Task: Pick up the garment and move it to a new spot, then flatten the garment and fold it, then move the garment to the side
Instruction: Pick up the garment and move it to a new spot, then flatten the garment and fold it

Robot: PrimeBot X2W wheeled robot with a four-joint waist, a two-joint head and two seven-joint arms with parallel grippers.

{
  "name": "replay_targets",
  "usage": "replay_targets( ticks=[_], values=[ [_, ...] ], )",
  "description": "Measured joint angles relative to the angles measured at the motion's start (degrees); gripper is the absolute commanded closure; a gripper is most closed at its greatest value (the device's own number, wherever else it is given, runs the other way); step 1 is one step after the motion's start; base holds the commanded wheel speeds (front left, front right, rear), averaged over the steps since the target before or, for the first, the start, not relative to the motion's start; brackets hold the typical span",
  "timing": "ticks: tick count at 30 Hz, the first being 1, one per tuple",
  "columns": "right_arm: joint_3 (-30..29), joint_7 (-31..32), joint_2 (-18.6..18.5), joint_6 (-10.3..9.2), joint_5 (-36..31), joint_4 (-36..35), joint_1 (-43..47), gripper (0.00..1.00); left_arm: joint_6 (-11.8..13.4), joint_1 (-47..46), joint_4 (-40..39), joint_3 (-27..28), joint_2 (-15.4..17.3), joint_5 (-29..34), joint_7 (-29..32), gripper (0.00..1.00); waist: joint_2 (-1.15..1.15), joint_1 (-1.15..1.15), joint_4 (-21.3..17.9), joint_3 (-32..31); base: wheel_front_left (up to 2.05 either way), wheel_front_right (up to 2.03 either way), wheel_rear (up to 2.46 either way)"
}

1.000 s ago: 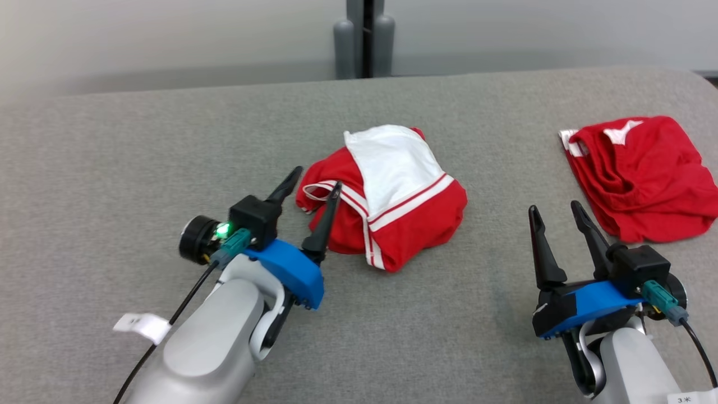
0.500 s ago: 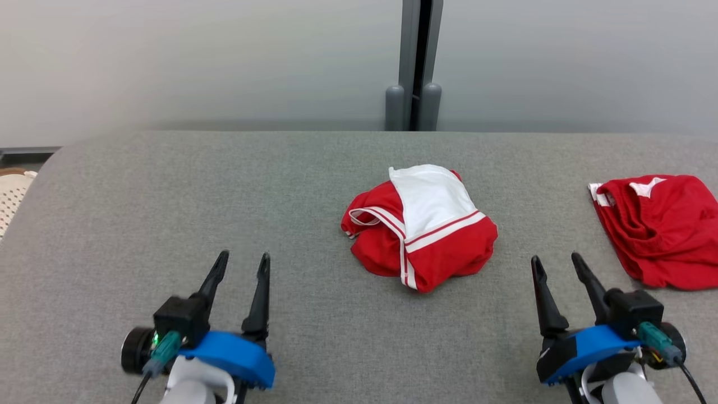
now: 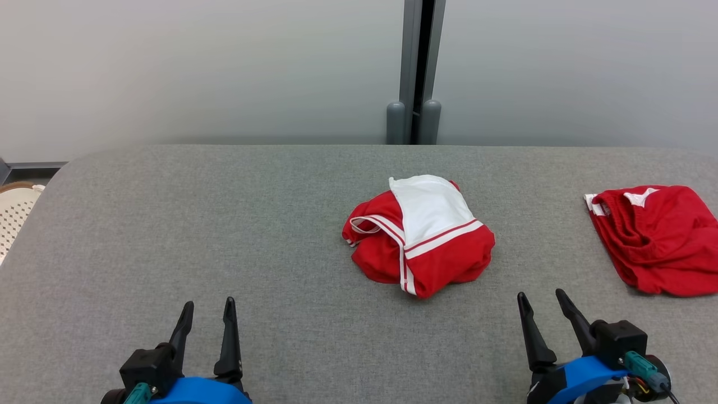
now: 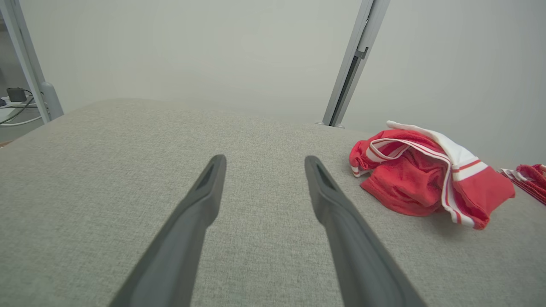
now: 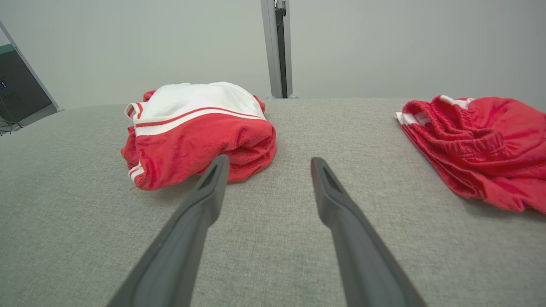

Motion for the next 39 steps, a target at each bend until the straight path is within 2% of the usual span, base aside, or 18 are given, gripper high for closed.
replay_targets(
  ticks=[10, 31, 35, 39],
  values=[
    [0.15, 0.0, 0.0, 0.0, -0.13, -0.32, -0.09, 0.0, -1.0, 0.42, 0.01, 2.38, -1.11, 1.02, 0.0, 0.0, 0.0, 0.01, -0.45, 0.69, 0.0, 0.0, 0.0],
    [-0.77, 0.0, 0.0, 0.0, -1.14, -2.05, -1.3, 0.0, -2.53, 0.29, 1.4, 3.57, -2.42, 2.44, 0.0, 0.0, 0.0, 0.01, -0.06, 1.59, 0.0, 0.0, 0.0],
    [-0.76, 0.0, 0.0, 0.0, -1.2, -2.47, -1.57, 0.0, -4.33, -1.68, 1.41, 1.12, -2.3, 3.8, 0.91, 0.0, 0.0, 0.01, -0.26, 2.51, 0.0, 0.0, 0.0],
    [-0.76, 0.0, 0.01, 0.0, -1.48, -2.89, -2.86, 0.0, -6.67, -8.32, 0.57, -2.56, -2.31, 6.24, 3.83, 0.0, 0.0, 0.01, -0.83, 4.03, 0.0, 0.0, 0.0]
  ],
)
